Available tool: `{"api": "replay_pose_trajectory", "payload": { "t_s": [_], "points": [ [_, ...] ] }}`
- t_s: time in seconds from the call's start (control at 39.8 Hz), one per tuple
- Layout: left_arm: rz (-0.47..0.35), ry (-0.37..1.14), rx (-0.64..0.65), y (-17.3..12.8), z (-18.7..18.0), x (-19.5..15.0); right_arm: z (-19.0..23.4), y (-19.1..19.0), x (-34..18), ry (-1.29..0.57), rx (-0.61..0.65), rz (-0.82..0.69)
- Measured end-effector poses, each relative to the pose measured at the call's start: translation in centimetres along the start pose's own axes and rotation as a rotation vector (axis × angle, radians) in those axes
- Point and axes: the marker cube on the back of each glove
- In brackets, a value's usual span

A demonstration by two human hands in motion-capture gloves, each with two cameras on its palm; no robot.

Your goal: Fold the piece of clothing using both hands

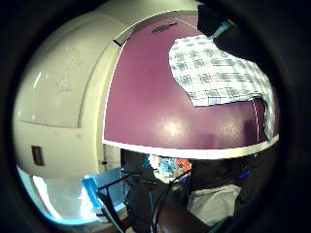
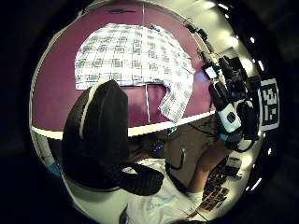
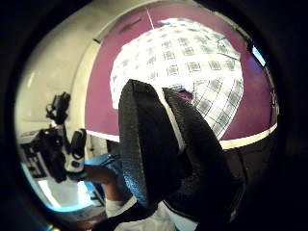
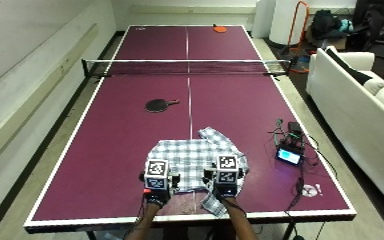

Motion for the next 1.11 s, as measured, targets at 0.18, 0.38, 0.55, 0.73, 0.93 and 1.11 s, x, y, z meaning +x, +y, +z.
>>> {"api": "replay_pose_trajectory", "payload": {
  "t_s": [0.18,0.38,0.55,0.73,0.93,1.11],
  "points": [
    [0.005,-0.004,-0.023,0.0,0.2,0.0,-0.3,-0.1,0.1,-0.004,-0.003,-0.002],
    [0.016,0.008,-0.04,-0.1,0.3,0.0,-0.4,0.0,0.2,-0.002,-0.018,-0.01],
    [0.03,0.013,-0.038,-0.4,0.7,0.0,-0.3,-0.2,0.3,-0.031,-0.014,-0.039],
    [0.024,0.004,-0.037,0.2,0.6,-0.2,-0.7,0.7,0.4,-0.013,-0.036,-0.055],
    [0.027,-0.011,-0.037,-0.5,3.9,0.1,1.9,0.9,1.0,-0.011,-0.052,-0.061],
    [-0.008,-0.063,-0.134,-2.5,9.5,-0.1,7.5,-0.7,1.9,-0.007,-0.184,-0.039]
  ]
}}
